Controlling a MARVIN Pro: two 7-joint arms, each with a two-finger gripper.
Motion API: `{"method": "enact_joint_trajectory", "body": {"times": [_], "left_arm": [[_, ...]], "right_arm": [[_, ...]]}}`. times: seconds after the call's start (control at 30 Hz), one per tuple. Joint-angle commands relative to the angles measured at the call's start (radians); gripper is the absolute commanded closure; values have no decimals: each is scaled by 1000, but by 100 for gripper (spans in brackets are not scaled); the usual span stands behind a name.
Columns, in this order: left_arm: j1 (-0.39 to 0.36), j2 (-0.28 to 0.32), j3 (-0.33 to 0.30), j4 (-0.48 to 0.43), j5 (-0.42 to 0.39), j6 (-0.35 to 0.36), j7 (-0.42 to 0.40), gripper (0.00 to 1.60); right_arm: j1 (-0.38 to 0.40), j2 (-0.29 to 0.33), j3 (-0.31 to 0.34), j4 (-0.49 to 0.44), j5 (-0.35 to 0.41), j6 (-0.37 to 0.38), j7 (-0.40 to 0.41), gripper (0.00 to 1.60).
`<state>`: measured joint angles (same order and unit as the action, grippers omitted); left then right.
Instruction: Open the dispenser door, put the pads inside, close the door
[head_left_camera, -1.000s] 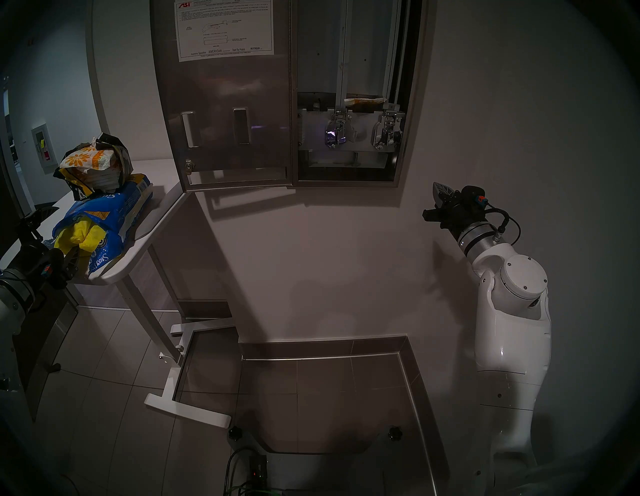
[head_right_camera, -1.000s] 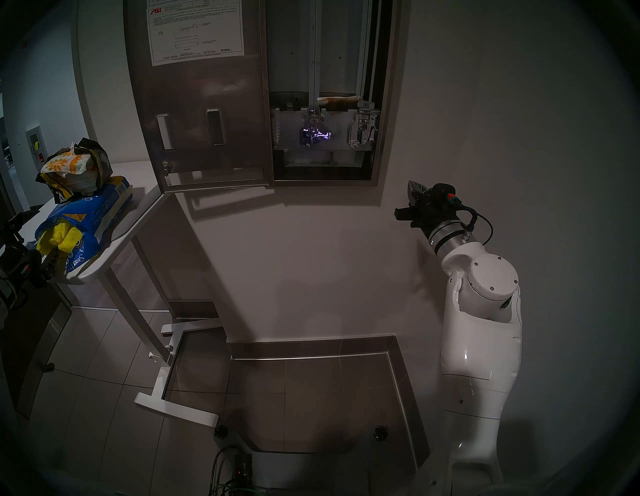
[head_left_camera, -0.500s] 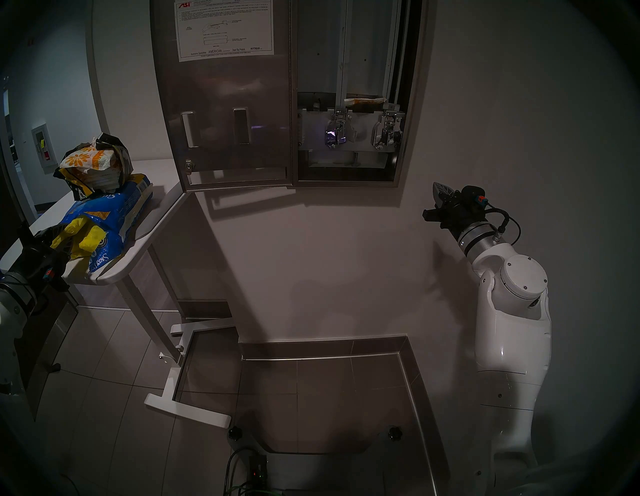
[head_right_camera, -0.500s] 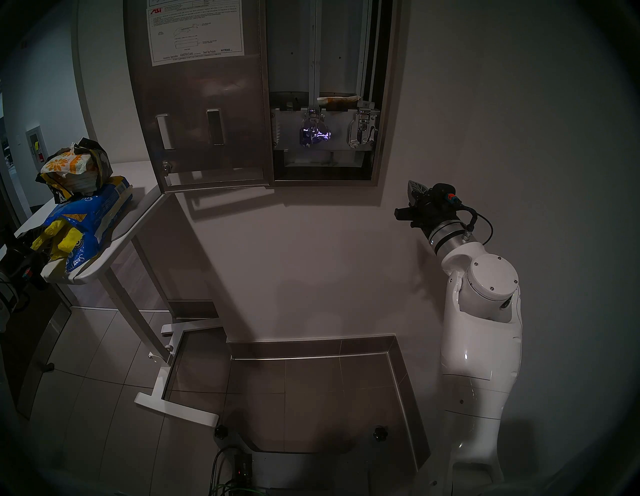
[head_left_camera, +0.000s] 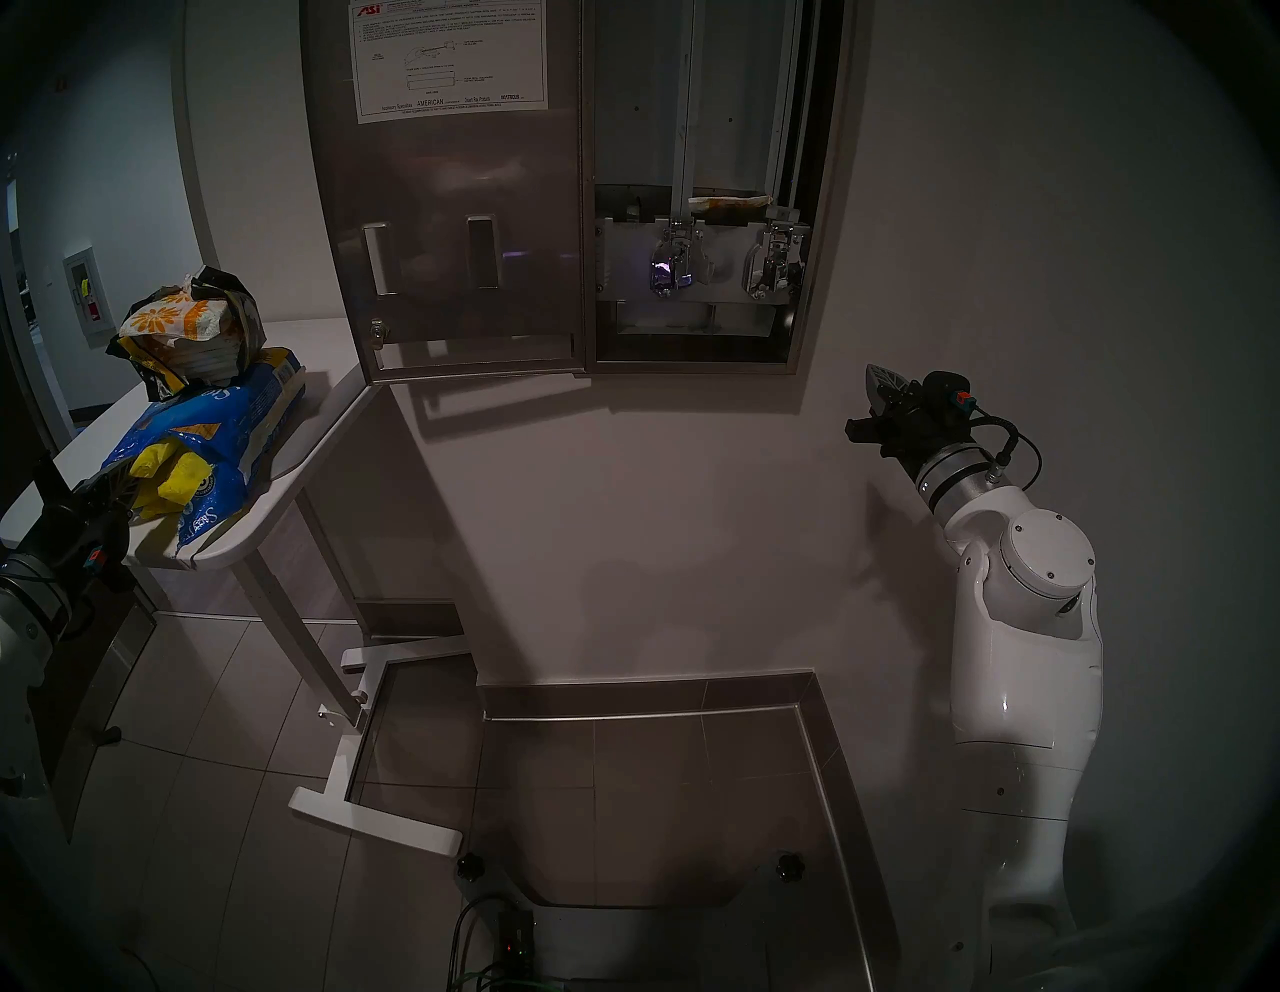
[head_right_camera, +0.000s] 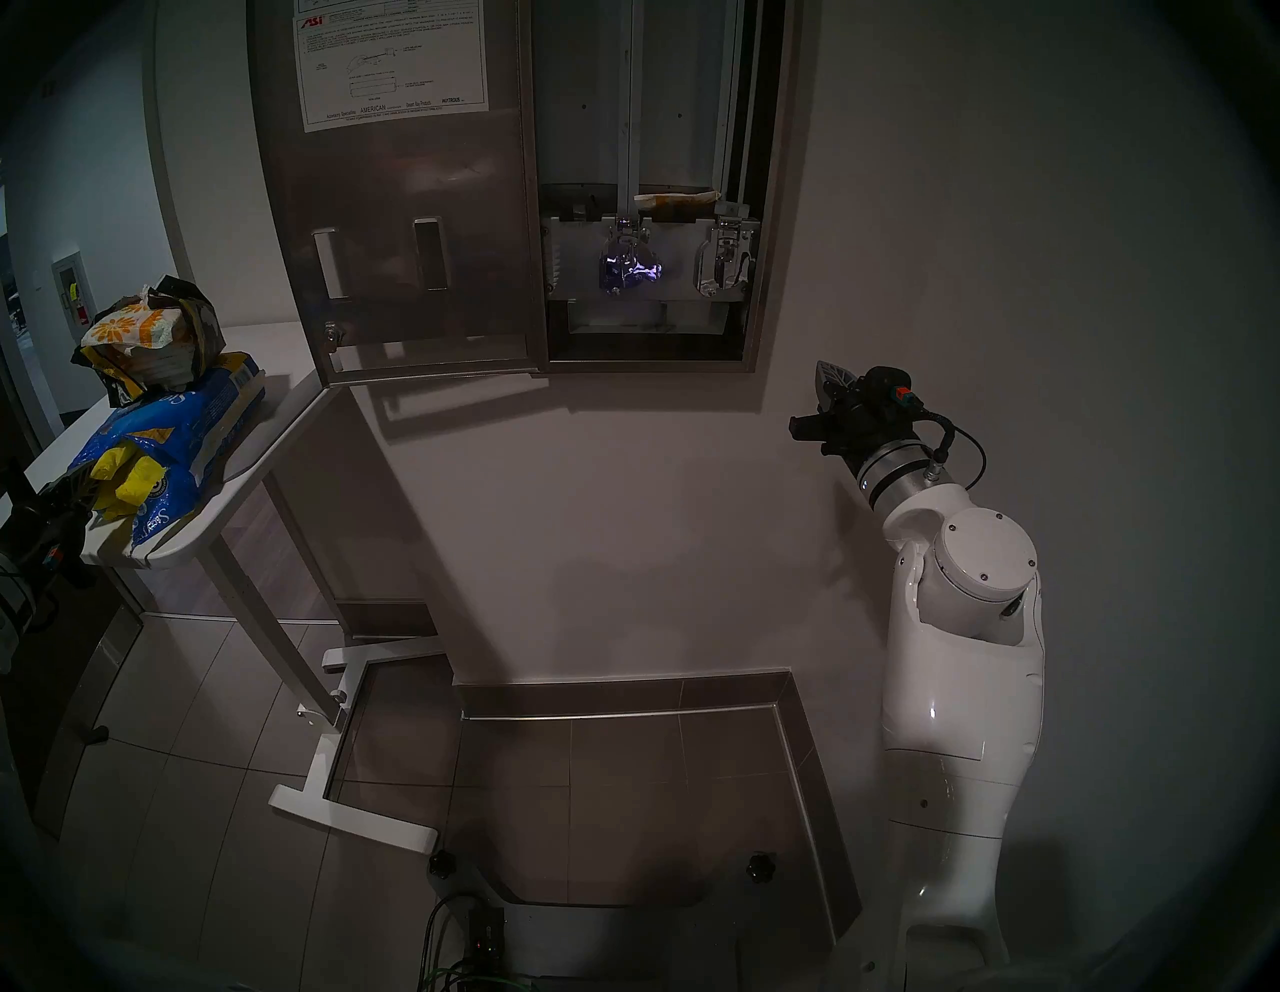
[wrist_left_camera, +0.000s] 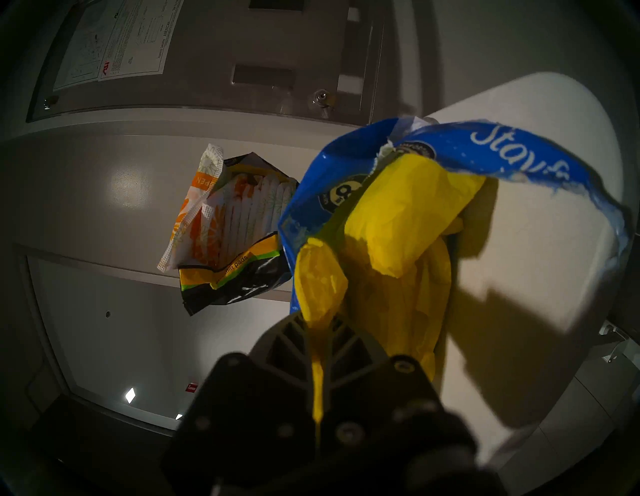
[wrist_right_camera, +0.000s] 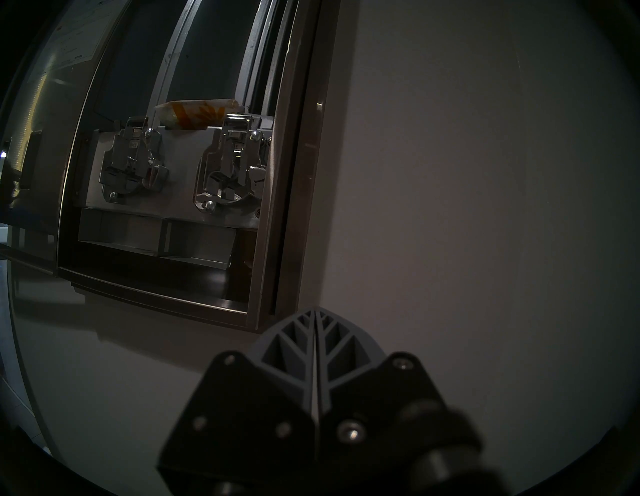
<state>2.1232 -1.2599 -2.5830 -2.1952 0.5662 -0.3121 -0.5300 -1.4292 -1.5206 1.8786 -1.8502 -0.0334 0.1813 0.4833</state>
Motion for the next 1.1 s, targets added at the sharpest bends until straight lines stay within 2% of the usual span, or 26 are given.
{"method": "enact_joint_trajectory", "body": {"times": [0.0,0.2,0.23,0.27,0.3,0.43,0.47,0.5,0.57,0.67,0.73,0.77,0.8,0.83,1.07], "left_arm": [[18,-22,-36,-32,-12,-18,5,160],[32,-39,-47,-34,-12,-33,5,160],[33,-40,-48,-35,-11,-34,5,151],[33,-41,-48,-36,-9,-33,4,124],[32,-41,-48,-36,-10,-33,4,86],[30,-43,-48,-41,-10,-30,3,89],[29,-44,-48,-42,-10,-29,3,85],[29,-45,-47,-43,-9,-29,2,65],[29,-48,-44,-45,-8,-30,1,73],[29,-50,-43,-47,-7,-31,-1,73],[26,-51,-40,-48,-9,-31,0,82],[25,-51,-38,-48,-9,-30,-1,107],[24,-49,-38,-48,-10,-32,-2,152],[24,-49,-37,-48,-10,-32,-2,160],[34,-51,-49,-58,-32,-46,-15,160]], "right_arm": [[22,6,2,-35,3,-4,0,135],[21,8,2,-35,4,-4,-2,135],[21,8,2,-35,4,-4,-2,135],[21,8,1,-35,5,-4,-2,135],[21,8,1,-35,5,-4,-2,135],[21,9,1,-35,6,-4,-3,135],[21,9,0,-35,6,-4,-3,135],[21,10,0,-35,6,-4,-4,135],[21,10,0,-35,7,-4,-4,135],[20,11,0,-35,7,-4,-5,135],[20,11,-1,-35,8,-4,-5,135],[20,11,-1,-35,8,-4,-5,135],[20,12,-1,-35,8,-4,-6,135],[20,12,-1,-35,8,-4,-6,135],[20,13,-2,-35,10,-4,-7,135]]}}
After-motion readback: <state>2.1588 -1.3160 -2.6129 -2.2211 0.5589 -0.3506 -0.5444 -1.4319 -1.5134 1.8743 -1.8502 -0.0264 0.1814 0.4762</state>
